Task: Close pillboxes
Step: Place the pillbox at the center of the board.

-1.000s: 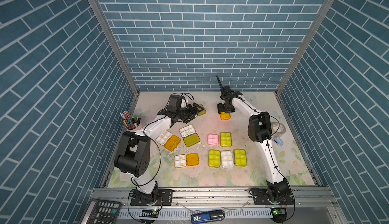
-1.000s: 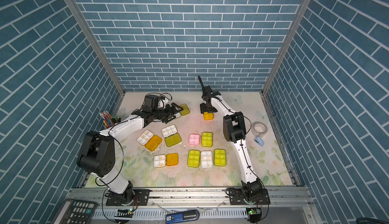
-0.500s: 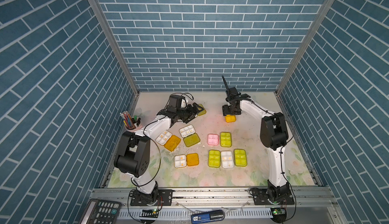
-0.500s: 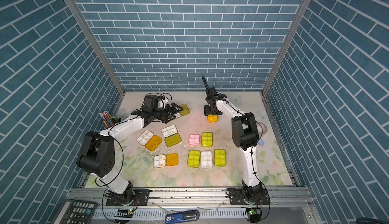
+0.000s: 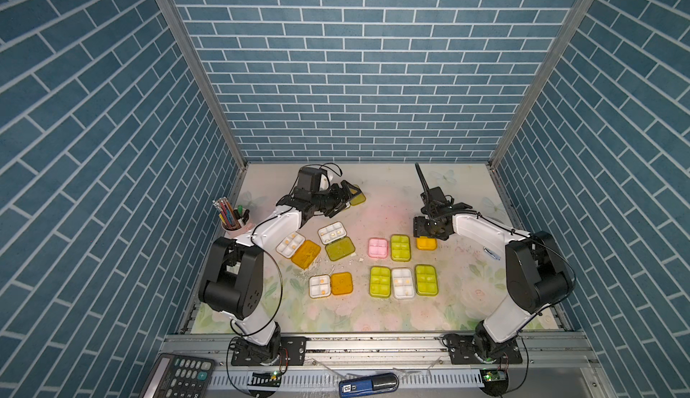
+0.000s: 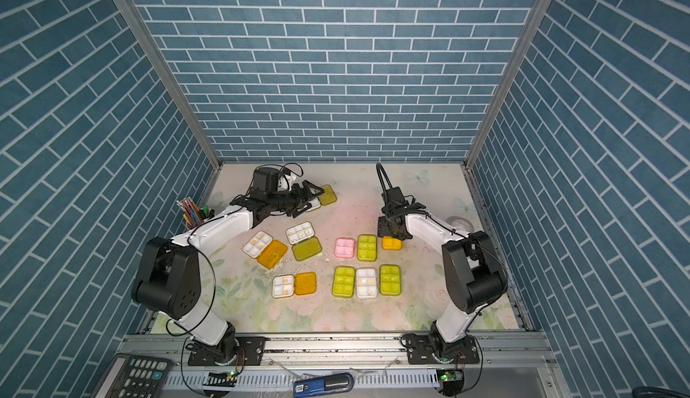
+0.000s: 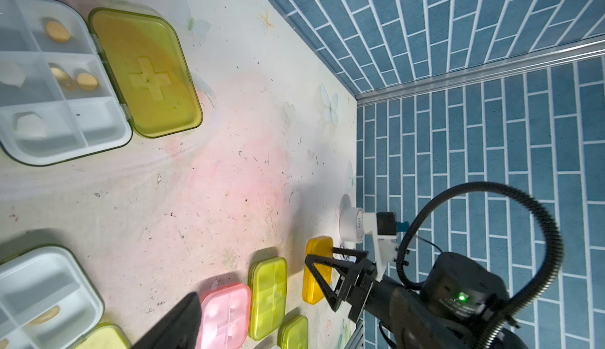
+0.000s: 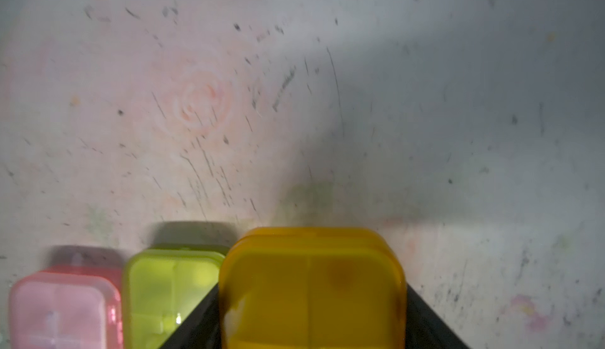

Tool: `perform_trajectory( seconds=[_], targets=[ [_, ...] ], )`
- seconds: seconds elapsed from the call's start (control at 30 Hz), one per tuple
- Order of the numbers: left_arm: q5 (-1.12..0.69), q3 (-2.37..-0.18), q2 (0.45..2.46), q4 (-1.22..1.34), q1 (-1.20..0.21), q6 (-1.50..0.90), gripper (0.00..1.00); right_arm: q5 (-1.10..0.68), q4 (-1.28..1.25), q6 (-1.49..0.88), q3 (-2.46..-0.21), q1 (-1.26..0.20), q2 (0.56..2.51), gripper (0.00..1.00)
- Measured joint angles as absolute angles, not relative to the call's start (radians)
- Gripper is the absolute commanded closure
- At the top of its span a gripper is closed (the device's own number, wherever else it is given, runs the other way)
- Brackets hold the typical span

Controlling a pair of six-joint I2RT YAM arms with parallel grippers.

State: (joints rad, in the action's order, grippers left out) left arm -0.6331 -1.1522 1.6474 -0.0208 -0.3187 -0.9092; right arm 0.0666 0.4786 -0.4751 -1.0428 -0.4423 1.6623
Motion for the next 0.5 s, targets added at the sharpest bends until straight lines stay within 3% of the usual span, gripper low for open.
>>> perform_trajectory(
  seconds=[0.2,0.5],
  targets=[
    [-0.632,-1.145,1.647,-0.017,-0.319,-0.912,0.09,0.043,0.401,-0.521,-0.919,-0.442,1.639,0.39],
    [-0.632,-1.144,1.647,-0.016,-0.319,-0.913,0.08,0.026,0.321,-0.528,-0.911,-0.442,1.64,0.38]
  ],
)
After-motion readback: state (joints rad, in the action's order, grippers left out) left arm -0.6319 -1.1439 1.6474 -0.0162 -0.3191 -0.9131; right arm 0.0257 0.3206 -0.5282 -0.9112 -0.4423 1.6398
